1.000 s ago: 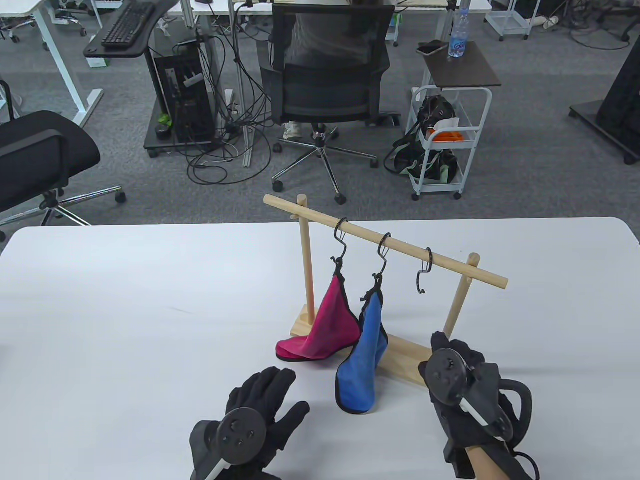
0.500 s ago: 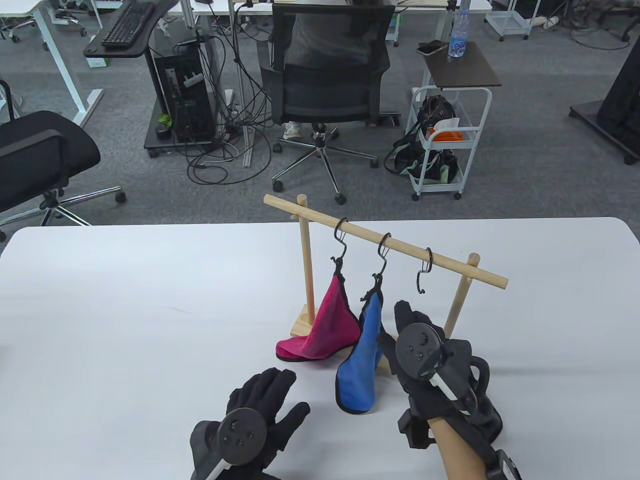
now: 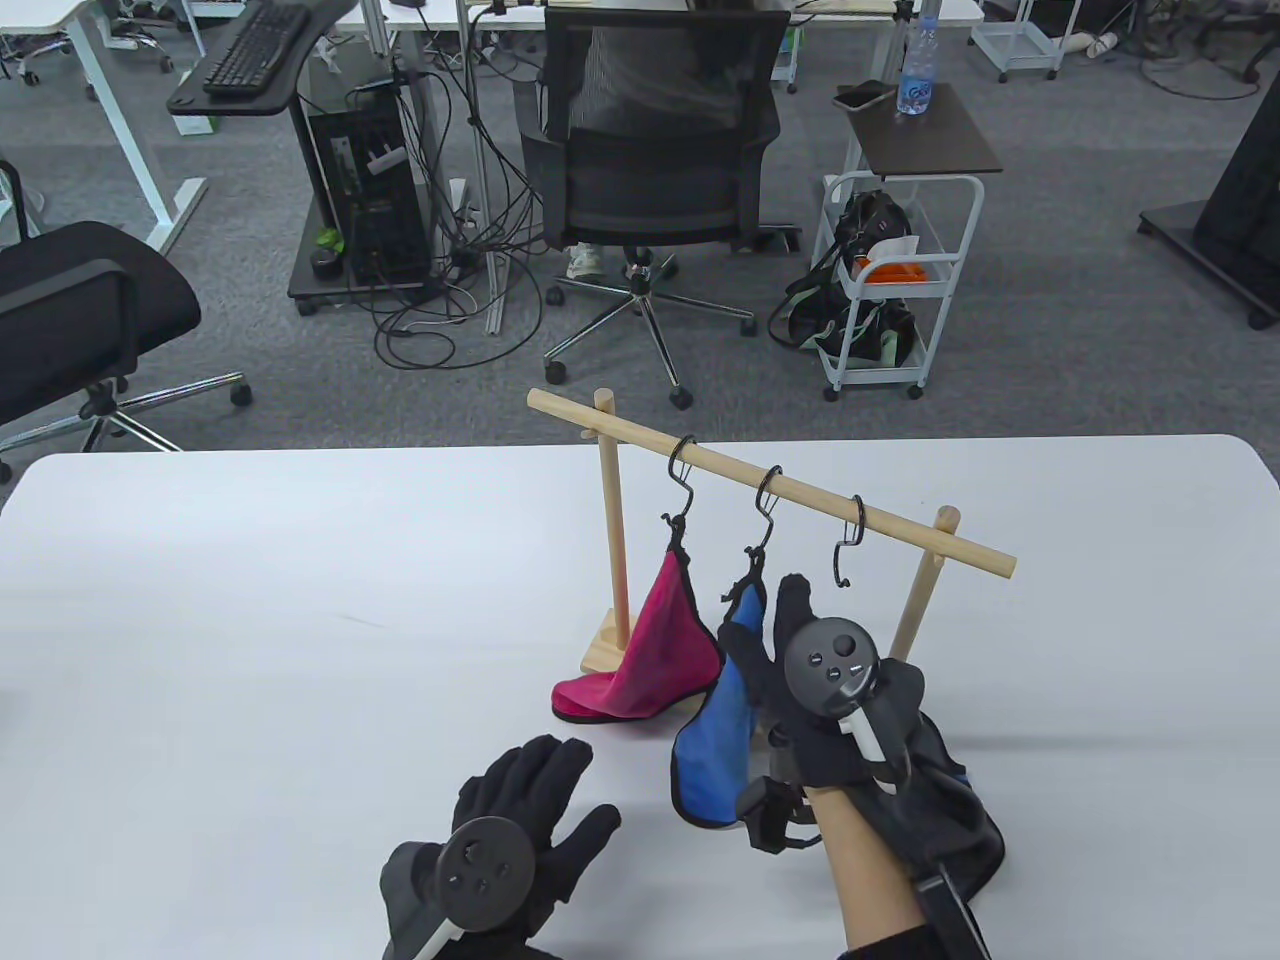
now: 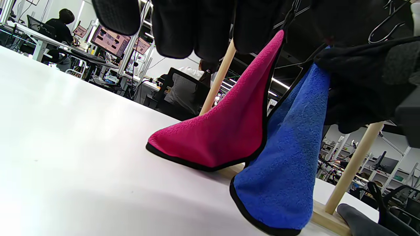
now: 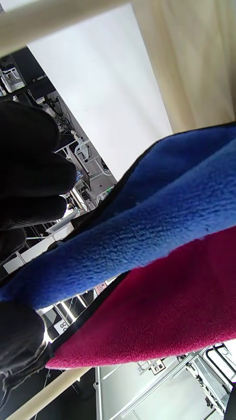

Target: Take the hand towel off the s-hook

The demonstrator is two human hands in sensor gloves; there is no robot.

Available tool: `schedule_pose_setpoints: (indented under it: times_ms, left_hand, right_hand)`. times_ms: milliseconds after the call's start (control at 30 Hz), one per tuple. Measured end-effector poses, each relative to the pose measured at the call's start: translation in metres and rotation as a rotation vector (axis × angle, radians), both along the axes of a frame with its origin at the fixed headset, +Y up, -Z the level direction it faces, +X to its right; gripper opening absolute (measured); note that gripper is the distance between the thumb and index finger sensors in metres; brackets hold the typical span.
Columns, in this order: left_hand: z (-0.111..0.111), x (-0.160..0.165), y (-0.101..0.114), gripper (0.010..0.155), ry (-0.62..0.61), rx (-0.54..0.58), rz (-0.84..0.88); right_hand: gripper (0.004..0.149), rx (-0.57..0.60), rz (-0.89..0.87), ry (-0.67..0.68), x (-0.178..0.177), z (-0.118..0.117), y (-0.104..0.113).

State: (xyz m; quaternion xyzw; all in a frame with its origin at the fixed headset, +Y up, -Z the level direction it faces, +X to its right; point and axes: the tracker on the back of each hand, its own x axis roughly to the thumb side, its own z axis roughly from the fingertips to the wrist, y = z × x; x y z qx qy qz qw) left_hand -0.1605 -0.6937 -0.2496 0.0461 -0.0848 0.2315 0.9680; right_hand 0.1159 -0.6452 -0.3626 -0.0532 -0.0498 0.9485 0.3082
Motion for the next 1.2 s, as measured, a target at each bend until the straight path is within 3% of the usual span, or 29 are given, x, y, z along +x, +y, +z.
schedule_pose_setpoints:
  times_ms: [167,367,1200]
  left_hand:
    - [-0.001,-0.001,0.000,0.070,0.002,0.000,0.001]
    - [-0.001,-0.001,0.000,0.069,0.003,-0.001,0.004]
    - [-0.002,-0.002,-0.002,0.069,0.006,-0.015,0.005]
  right_hand:
    - [0.061,-0.013,-0.066,0.027,-0.005,-0.006,-0.003]
    - [0.049,0.050,-0.016,0.001,-0.009,-0.004,0.001]
    - [0.045,0.197,-0.029,0.037,-0.008,0.028,0.039]
